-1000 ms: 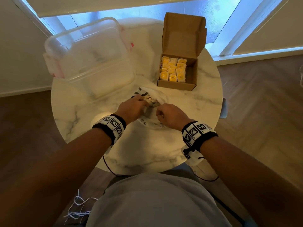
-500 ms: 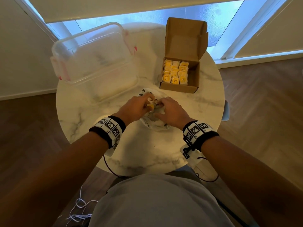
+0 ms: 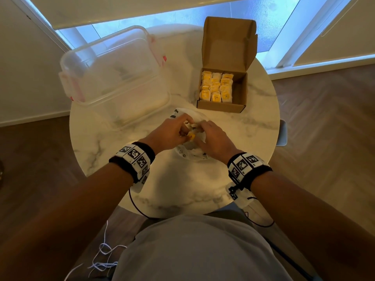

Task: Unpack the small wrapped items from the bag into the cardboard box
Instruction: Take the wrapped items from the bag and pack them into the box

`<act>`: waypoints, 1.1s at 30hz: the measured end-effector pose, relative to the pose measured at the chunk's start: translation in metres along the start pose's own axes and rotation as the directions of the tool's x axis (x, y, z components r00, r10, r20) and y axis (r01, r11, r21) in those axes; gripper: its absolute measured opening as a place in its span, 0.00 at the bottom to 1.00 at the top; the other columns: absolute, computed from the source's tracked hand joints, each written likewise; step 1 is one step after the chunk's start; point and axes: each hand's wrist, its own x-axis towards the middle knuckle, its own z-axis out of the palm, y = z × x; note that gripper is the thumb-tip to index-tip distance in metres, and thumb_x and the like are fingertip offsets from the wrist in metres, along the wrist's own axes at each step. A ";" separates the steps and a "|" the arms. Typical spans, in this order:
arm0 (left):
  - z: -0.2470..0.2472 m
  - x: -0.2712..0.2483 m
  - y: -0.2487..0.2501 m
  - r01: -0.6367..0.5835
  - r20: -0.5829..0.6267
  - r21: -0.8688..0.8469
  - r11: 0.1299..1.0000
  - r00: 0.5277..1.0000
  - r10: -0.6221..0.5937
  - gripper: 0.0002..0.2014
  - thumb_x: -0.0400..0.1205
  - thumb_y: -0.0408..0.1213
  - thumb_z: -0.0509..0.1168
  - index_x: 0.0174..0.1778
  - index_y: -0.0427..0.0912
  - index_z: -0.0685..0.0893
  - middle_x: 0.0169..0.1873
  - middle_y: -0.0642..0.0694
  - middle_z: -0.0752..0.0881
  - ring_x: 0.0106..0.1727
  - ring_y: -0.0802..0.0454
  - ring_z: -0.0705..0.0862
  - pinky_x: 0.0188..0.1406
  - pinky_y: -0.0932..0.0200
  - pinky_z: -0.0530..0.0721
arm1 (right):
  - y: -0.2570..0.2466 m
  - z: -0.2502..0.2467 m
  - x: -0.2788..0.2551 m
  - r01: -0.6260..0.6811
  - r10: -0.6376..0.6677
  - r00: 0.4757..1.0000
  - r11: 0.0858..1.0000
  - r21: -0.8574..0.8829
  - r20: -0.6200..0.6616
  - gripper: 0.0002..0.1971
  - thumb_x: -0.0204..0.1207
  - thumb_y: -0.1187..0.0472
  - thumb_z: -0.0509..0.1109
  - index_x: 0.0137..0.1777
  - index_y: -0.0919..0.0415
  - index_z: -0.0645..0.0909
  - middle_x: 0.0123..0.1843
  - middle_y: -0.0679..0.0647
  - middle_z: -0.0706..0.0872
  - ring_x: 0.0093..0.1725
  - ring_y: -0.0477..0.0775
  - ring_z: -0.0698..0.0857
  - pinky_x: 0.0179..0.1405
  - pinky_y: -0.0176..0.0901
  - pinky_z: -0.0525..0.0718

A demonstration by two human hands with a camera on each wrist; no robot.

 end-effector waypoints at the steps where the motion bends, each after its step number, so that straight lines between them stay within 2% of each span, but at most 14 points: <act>1: 0.001 0.001 0.001 -0.008 0.004 -0.006 1.000 1.000 0.008 0.22 0.78 0.36 0.76 0.66 0.47 0.77 0.46 0.49 0.91 0.41 0.67 0.86 0.41 0.72 0.84 | 0.000 0.000 0.000 -0.008 0.008 1.000 1.000 0.016 -0.004 0.18 0.79 0.55 0.72 0.68 0.56 0.78 0.62 0.56 0.81 0.57 0.59 0.83 0.55 0.56 0.84; 4: 0.003 0.006 0.003 -0.020 0.010 -0.018 1.000 1.000 0.020 0.23 0.77 0.34 0.77 0.65 0.44 0.77 0.43 0.48 0.91 0.39 0.65 0.86 0.42 0.69 0.84 | 0.002 -0.001 0.002 0.008 -0.008 0.999 1.000 0.008 0.039 0.19 0.79 0.51 0.72 0.68 0.54 0.81 0.58 0.56 0.81 0.54 0.59 0.83 0.52 0.55 0.84; 7: 0.004 0.010 0.002 -0.011 0.012 -0.014 1.000 1.000 0.011 0.24 0.75 0.31 0.78 0.65 0.42 0.78 0.43 0.47 0.90 0.39 0.69 0.85 0.38 0.75 0.81 | 0.004 0.000 0.003 0.020 -0.020 0.998 1.000 0.014 0.059 0.13 0.79 0.50 0.72 0.59 0.54 0.85 0.51 0.54 0.82 0.50 0.59 0.83 0.47 0.56 0.84; 8: 0.003 0.011 0.002 -0.011 0.009 -0.003 1.000 1.000 0.011 0.23 0.75 0.31 0.78 0.64 0.42 0.79 0.43 0.48 0.90 0.39 0.68 0.85 0.38 0.75 0.80 | 0.004 -0.001 0.002 0.022 -0.023 0.998 1.000 0.017 0.060 0.12 0.79 0.49 0.71 0.57 0.54 0.85 0.50 0.54 0.83 0.49 0.59 0.82 0.46 0.55 0.83; 11: 0.003 0.014 -0.004 0.015 -0.045 0.062 0.998 0.999 -0.013 0.19 0.75 0.33 0.76 0.60 0.43 0.81 0.46 0.47 0.88 0.44 0.54 0.86 0.43 0.66 0.82 | 0.004 -0.002 -0.001 0.018 -0.018 0.998 1.000 0.007 0.068 0.08 0.79 0.53 0.71 0.44 0.57 0.80 0.44 0.55 0.83 0.43 0.58 0.80 0.42 0.54 0.81; 13: 0.003 0.018 -0.010 0.085 -0.095 0.158 0.984 0.993 -0.070 0.16 0.76 0.34 0.73 0.59 0.43 0.82 0.50 0.44 0.86 0.48 0.46 0.86 0.46 0.59 0.84 | 0.003 -0.004 -0.003 -0.004 0.005 0.996 1.000 -0.008 0.085 0.10 0.78 0.56 0.71 0.39 0.55 0.74 0.41 0.54 0.82 0.40 0.59 0.80 0.39 0.55 0.82; 15: 0.006 0.022 -0.016 0.187 -0.098 0.276 0.943 0.981 -0.166 0.17 0.77 0.37 0.70 0.61 0.43 0.82 0.54 0.41 0.84 0.52 0.40 0.85 0.50 0.50 0.85 | 0.005 -0.005 -0.005 -0.036 0.040 0.994 0.998 -0.046 0.104 0.11 0.78 0.54 0.71 0.38 0.54 0.72 0.39 0.51 0.81 0.39 0.58 0.80 0.38 0.56 0.83; 17: 0.009 0.023 -0.017 0.232 -0.089 0.335 0.913 0.973 -0.214 0.17 0.78 0.39 0.68 0.63 0.44 0.83 0.56 0.39 0.84 0.54 0.37 0.84 0.53 0.47 0.84 | 0.009 -0.005 -0.006 -0.059 0.067 0.993 0.995 -0.083 0.102 0.12 0.78 0.53 0.71 0.38 0.53 0.72 0.39 0.50 0.81 0.38 0.57 0.79 0.36 0.55 0.83; 21: 0.014 0.026 -0.015 0.229 -0.117 0.338 0.913 0.973 -0.200 0.11 0.82 0.46 0.65 0.57 0.47 0.86 0.52 0.41 0.86 0.51 0.38 0.85 0.51 0.45 0.85 | 0.011 -0.008 -0.006 -0.072 0.080 0.993 0.994 -0.085 0.089 0.13 0.78 0.52 0.71 0.38 0.53 0.71 0.39 0.50 0.81 0.38 0.57 0.79 0.36 0.54 0.82; 24: 0.012 0.027 -0.013 0.231 -0.116 0.324 0.917 0.972 -0.204 0.10 0.83 0.47 0.65 0.54 0.47 0.85 0.50 0.41 0.85 0.48 0.39 0.84 0.50 0.44 0.86 | 0.011 -0.008 -0.005 -0.086 0.094 0.992 0.993 -0.086 0.089 0.12 0.77 0.51 0.71 0.38 0.53 0.71 0.39 0.50 0.81 0.38 0.58 0.80 0.36 0.55 0.83; 27: 0.010 0.023 -0.013 0.182 -0.114 0.313 0.932 0.982 -0.154 0.09 0.82 0.46 0.66 0.50 0.45 0.85 0.48 0.44 0.84 0.46 0.42 0.83 0.48 0.47 0.85 | 0.013 -0.008 -0.004 -0.108 0.113 0.991 0.991 -0.075 0.071 0.12 0.77 0.51 0.71 0.38 0.52 0.72 0.38 0.50 0.81 0.38 0.59 0.81 0.37 0.56 0.85; 30: 0.011 0.014 -0.018 0.076 -0.079 0.327 0.942 0.995 -0.052 0.11 0.81 0.47 0.69 0.49 0.44 0.86 0.50 0.47 0.81 0.47 0.48 0.80 0.47 0.53 0.81 | 0.013 -0.009 -0.003 -0.135 0.138 0.990 0.989 -0.056 0.036 0.11 0.77 0.51 0.70 0.39 0.53 0.74 0.38 0.51 0.83 0.37 0.59 0.82 0.37 0.55 0.85; 32: 0.014 0.006 -0.020 -0.033 -0.001 0.345 0.938 0.999 0.036 0.16 0.79 0.50 0.69 0.52 0.41 0.87 0.53 0.45 0.81 0.50 0.47 0.81 0.48 0.53 0.81 | 0.012 -0.008 -0.002 -0.148 0.149 0.989 0.987 -0.062 0.011 0.10 0.78 0.49 0.69 0.41 0.53 0.75 0.39 0.52 0.84 0.38 0.60 0.83 0.36 0.54 0.85; 33: 0.016 0.004 -0.024 -0.083 0.058 0.362 0.929 0.996 0.066 0.19 0.78 0.53 0.68 0.54 0.41 0.87 0.55 0.44 0.82 0.52 0.46 0.82 0.49 0.51 0.84 | 0.012 -0.007 -0.002 -0.153 0.153 0.988 0.986 -0.068 0.001 0.10 0.79 0.47 0.68 0.43 0.52 0.75 0.39 0.53 0.85 0.38 0.61 0.83 0.36 0.54 0.85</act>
